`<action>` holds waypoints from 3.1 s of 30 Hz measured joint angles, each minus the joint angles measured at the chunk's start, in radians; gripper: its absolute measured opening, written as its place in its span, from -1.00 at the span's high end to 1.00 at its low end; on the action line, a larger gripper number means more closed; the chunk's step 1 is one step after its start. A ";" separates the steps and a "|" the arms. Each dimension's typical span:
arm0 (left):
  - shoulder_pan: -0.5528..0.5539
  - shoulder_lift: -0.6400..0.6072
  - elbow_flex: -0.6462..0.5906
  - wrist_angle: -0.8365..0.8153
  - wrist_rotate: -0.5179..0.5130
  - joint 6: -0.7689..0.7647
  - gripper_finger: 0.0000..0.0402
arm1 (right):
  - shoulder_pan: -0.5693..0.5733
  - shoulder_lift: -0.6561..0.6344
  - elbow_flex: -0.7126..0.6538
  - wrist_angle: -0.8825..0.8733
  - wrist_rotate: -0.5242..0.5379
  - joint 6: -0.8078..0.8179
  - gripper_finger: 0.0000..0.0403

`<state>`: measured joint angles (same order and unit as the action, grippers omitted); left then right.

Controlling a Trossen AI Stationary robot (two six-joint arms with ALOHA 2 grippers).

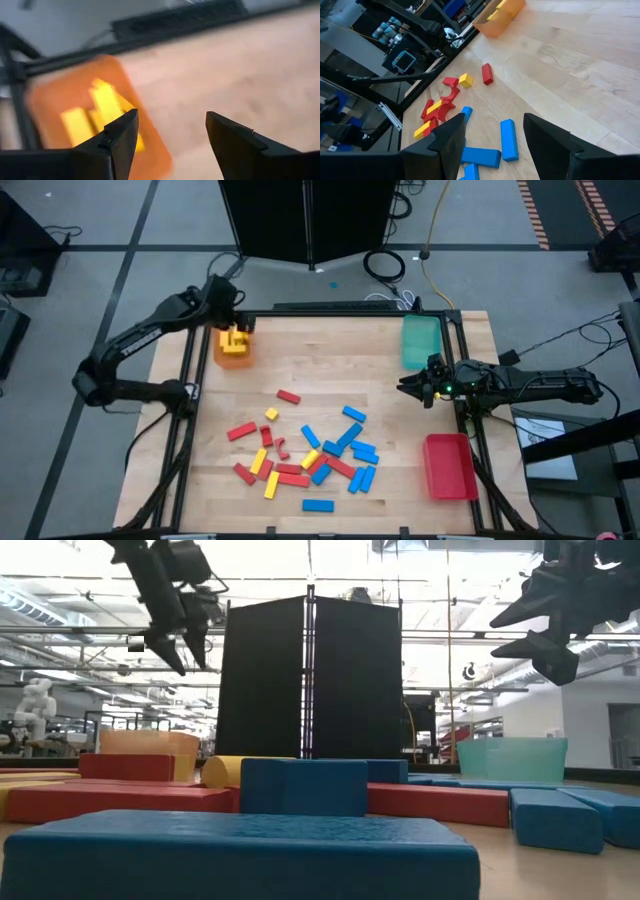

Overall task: Sort blocks
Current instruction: Put the yellow block into the orange bin

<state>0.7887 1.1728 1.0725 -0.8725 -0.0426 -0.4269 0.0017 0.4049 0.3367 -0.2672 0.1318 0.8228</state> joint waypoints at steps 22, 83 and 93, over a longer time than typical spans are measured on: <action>-0.724 0.051 0.001 0.001 0.043 0.452 -0.14 | 0.000 0.000 0.000 0.003 -0.001 0.007 0.04; -0.882 0.381 -0.150 0.151 0.031 0.696 -0.14 | 0.000 0.000 0.000 0.000 -0.006 0.027 0.04; -0.881 0.381 -0.248 0.199 0.020 0.695 -0.14 | 0.000 0.000 0.000 0.000 -0.006 0.051 0.04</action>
<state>-0.0921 1.5543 0.8248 -0.6734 -0.0229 0.2681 0.0017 0.4049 0.3370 -0.2672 0.1261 0.8737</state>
